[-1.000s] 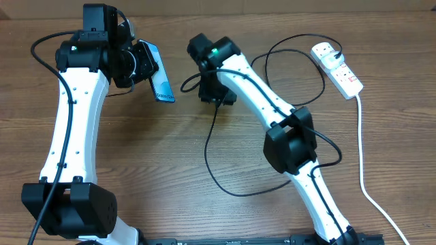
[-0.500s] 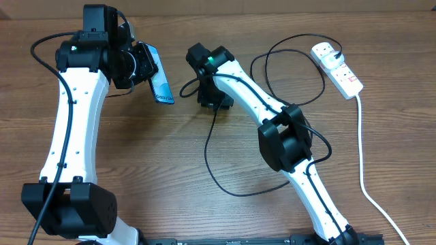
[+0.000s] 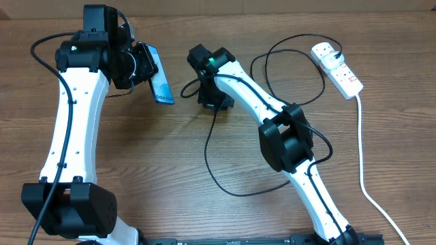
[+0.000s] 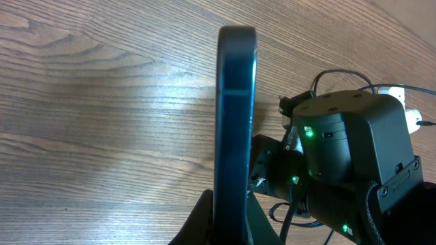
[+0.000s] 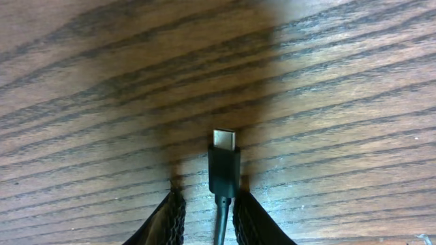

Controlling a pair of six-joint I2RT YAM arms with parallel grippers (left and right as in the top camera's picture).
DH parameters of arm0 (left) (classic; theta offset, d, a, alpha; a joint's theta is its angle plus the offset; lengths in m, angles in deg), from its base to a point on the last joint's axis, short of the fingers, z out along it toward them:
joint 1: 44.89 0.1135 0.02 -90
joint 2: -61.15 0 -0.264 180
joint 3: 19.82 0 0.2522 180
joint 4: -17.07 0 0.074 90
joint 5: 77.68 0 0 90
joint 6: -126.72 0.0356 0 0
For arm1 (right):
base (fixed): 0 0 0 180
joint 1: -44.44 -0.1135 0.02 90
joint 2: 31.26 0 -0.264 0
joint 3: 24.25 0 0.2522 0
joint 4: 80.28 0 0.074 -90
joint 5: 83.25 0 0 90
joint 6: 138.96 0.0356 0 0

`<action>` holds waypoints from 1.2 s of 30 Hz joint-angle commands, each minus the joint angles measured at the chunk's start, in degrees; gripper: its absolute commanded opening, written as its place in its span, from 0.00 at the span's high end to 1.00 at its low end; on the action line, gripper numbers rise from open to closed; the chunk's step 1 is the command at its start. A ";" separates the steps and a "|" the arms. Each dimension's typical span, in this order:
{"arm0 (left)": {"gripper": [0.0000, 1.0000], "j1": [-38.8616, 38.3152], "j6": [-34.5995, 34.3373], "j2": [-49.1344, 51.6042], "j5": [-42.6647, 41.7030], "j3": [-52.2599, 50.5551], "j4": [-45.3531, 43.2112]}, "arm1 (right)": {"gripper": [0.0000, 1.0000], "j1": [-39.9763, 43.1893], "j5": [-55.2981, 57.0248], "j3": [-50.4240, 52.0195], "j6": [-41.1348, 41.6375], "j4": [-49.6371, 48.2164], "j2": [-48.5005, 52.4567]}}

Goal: Plug charger to phone and switch on socket
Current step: 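Align the plug under the phone's bottom port with the right gripper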

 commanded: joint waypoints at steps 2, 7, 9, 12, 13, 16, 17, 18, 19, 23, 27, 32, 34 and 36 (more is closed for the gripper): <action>0.96 0.09 0.83 -0.37 -0.09 0.48 -0.20 | 0.76 0.63 0.70 2.27 -0.44 0.55 0.81; 0.96 0.09 0.83 -0.37 -0.11 0.48 -0.15 | 0.77 1.38 1.49 2.32 -1.07 0.55 0.81; 0.96 0.09 0.83 -0.37 -0.09 0.48 -0.17 | 0.77 1.64 1.25 2.32 -1.70 0.63 0.81; 0.96 0.09 0.83 -0.37 -0.09 0.48 -0.22 | 0.85 1.75 0.42 2.32 -2.38 0.79 0.81; 0.96 0.09 0.83 -0.37 -0.09 0.48 -0.22 | 0.85 1.75 0.15 2.32 -2.38 0.79 0.81; 0.96 0.09 0.83 -0.37 -0.11 0.48 -0.17 | 0.88 1.75 -0.20 2.32 -2.58 0.68 0.81; 0.96 0.09 0.83 -0.37 -0.11 0.48 -0.20 | 0.90 1.73 -0.24 2.32 -2.80 0.61 0.81; 0.96 0.09 0.83 -0.37 -0.11 0.48 -0.17 | 0.92 1.66 -0.22 2.32 -2.82 0.61 0.81; 0.96 0.09 0.83 -0.37 -0.11 0.48 -0.17 | 0.96 1.64 -0.24 2.32 -2.80 0.57 0.81; 0.96 0.09 0.83 -0.37 -0.11 0.48 -0.20 | 0.96 1.77 -1.16 2.21 -2.80 0.83 0.44; 0.96 0.11 0.81 -0.37 -0.11 0.48 -0.24 | 0.96 2.54 -1.18 1.14 -2.80 1.90 -1.11; 0.96 0.13 1.81 -0.37 -2.93 0.48 -1.14 | 0.96 3.26 -1.75 -0.13 -3.45 3.32 -7.48; 0.96 0.81 4.87 -0.37 -9.51 0.50 -3.72 | 0.96 3.26 -1.73 -0.13 -3.48 5.35 -12.87; 0.96 2.01 4.42 -0.37 -14.23 0.50 -6.12 | 0.96 2.93 -1.75 -0.13 -3.82 7.39 -17.53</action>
